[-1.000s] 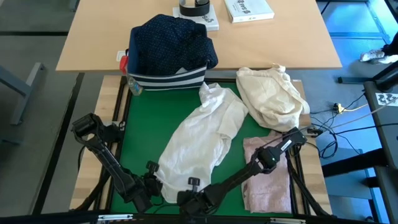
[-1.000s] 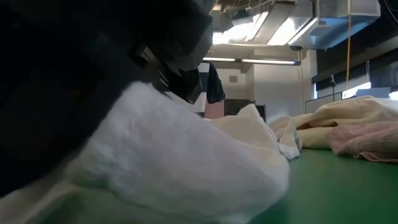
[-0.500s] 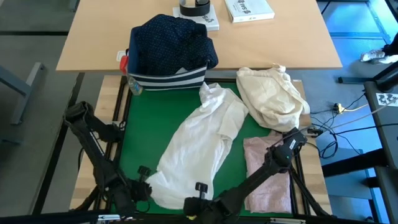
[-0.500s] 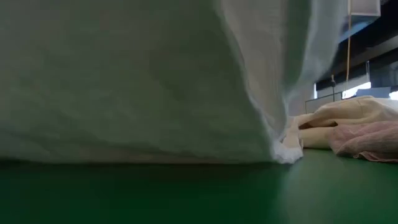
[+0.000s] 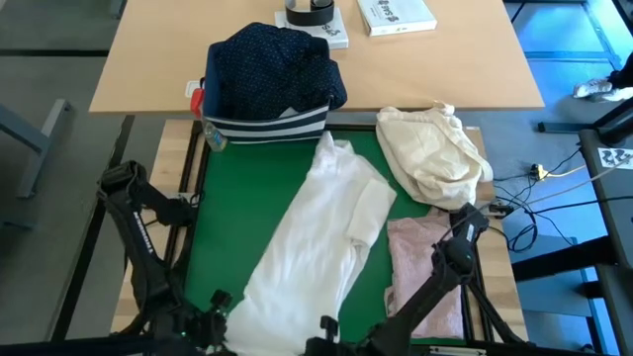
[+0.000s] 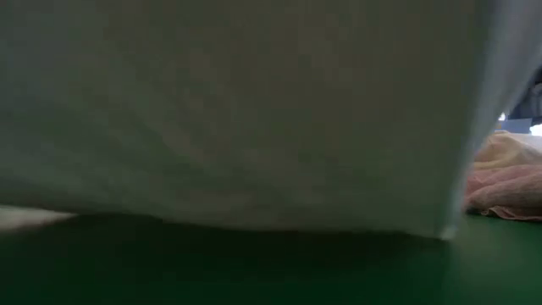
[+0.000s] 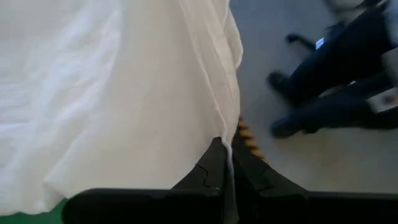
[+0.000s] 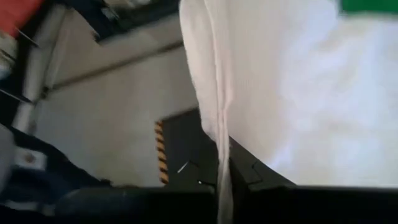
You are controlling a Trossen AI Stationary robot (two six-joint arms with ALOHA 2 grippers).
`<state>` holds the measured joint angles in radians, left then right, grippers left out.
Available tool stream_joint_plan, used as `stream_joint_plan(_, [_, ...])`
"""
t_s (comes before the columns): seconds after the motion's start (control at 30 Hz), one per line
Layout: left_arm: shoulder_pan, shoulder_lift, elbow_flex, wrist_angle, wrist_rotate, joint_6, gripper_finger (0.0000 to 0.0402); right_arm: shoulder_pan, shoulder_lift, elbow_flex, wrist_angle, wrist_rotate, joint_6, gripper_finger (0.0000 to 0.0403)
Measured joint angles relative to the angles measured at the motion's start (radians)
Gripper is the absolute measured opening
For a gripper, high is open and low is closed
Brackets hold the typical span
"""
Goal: Fold laundry
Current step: Fold the white polo shirt
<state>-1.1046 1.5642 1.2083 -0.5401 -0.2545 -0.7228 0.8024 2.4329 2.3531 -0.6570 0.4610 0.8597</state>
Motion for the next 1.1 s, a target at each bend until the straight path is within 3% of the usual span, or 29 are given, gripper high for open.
stream_joint_plan(0.27, [-0.037,0.0,0.0,0.154,-0.017,-0.163,0.0001,0.058,-0.001,0.002,0.054,0.025,0.009,0.0001])
stream_joint_plan(0.4, [-0.042,0.001,0.007,0.254,-0.021,-0.168,0.0,0.079,-0.002,0.003,0.105,0.021,-0.022,0.0001])
stream_joint_plan(0.57, [-0.009,0.002,0.14,0.113,-0.104,-0.119,0.0,0.1,-0.019,0.003,0.066,0.054,-0.082,0.0001])
stream_joint_plan(0.8, [0.152,-0.003,0.33,-0.262,-0.18,0.039,0.0,0.066,-0.143,0.003,-0.272,0.097,-0.073,0.0001])
stream_joint_plan(0.97, [0.323,-0.059,0.315,-0.407,-0.147,0.186,0.0,0.0,-0.22,0.003,-0.575,0.124,-0.022,0.0001])
stream_joint_plan(1.1, [0.476,-0.135,0.255,-0.429,-0.107,0.375,0.0,-0.066,-0.248,0.003,-0.799,0.152,0.025,0.0001])
